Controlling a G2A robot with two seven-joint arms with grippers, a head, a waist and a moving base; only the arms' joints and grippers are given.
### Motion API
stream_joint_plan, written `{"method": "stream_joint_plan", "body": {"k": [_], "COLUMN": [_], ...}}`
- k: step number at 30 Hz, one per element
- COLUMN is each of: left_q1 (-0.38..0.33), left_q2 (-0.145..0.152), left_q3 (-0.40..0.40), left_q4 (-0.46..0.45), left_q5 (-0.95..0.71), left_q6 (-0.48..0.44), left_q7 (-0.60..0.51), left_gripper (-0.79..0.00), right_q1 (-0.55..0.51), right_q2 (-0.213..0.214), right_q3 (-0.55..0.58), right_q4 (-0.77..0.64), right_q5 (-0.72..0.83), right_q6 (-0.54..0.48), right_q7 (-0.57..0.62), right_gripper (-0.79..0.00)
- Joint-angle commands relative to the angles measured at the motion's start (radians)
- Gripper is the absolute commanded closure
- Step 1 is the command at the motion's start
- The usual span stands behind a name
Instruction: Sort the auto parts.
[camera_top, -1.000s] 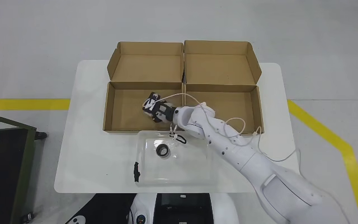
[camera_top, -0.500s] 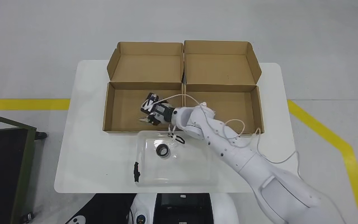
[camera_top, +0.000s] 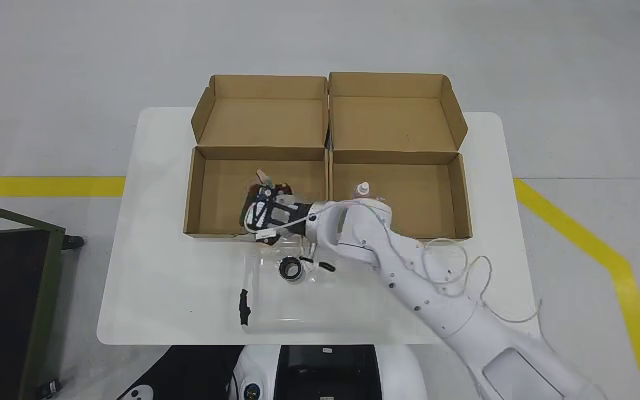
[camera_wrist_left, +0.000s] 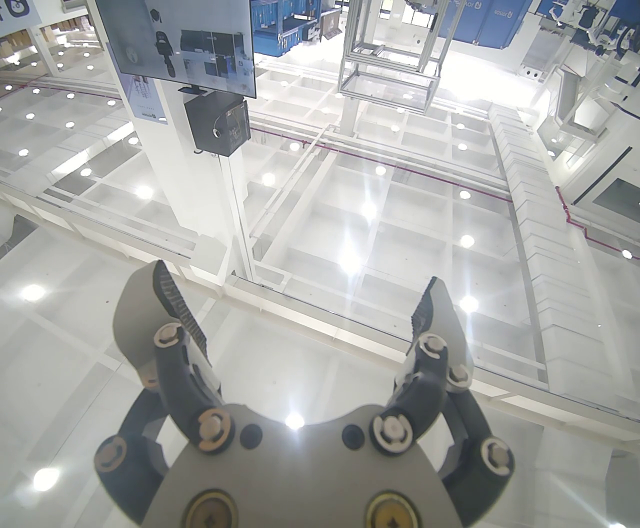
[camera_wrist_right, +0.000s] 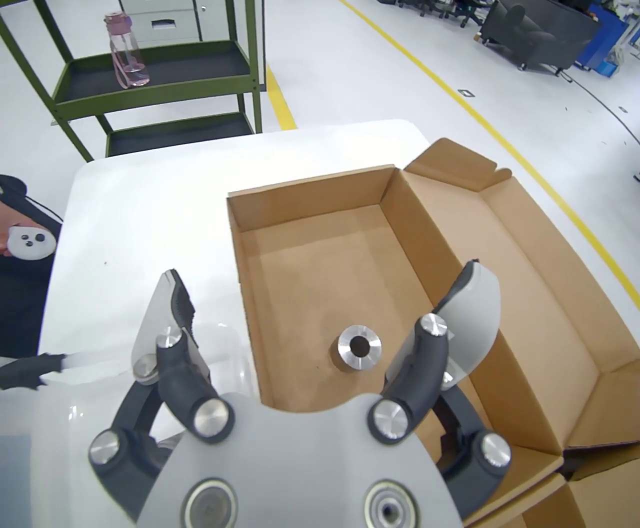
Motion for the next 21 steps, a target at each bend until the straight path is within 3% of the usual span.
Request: {"method": "stream_joint_plan", "body": {"k": [1, 9, 16, 19, 21], "left_q1": [0.000, 0.000, 0.000, 0.000, 0.000], "left_q2": [0.000, 0.000, 0.000, 0.000, 0.000], "left_q3": [0.000, 0.000, 0.000, 0.000, 0.000], "left_q4": [0.000, 0.000, 0.000, 0.000, 0.000], "left_q5": [0.000, 0.000, 0.000, 0.000, 0.000], "left_q6": [0.000, 0.000, 0.000, 0.000, 0.000], "left_q7": [0.000, 0.000, 0.000, 0.000, 0.000], "left_gripper": [-0.785, -0.785, -0.785, -0.785, -0.785], "right_q1": [-0.038, -0.175, -0.287, -0.321, -0.343], "right_q2": [0.013, 0.062, 0.099, 0.111, 0.118], "right_q3": [0.020, 0.097, 0.164, 0.192, 0.206], "right_q4": [-0.066, -0.236, -0.298, -0.312, -0.324], "right_q5": [-0.013, -0.079, -0.129, -0.121, -0.126], "right_q6": [-0.032, -0.157, -0.245, -0.279, -0.289], "right_q7": [0.022, 0.058, 0.043, 0.036, 0.036], "right_gripper": [-0.785, -0.785, -0.785, -0.705, -0.708]}}
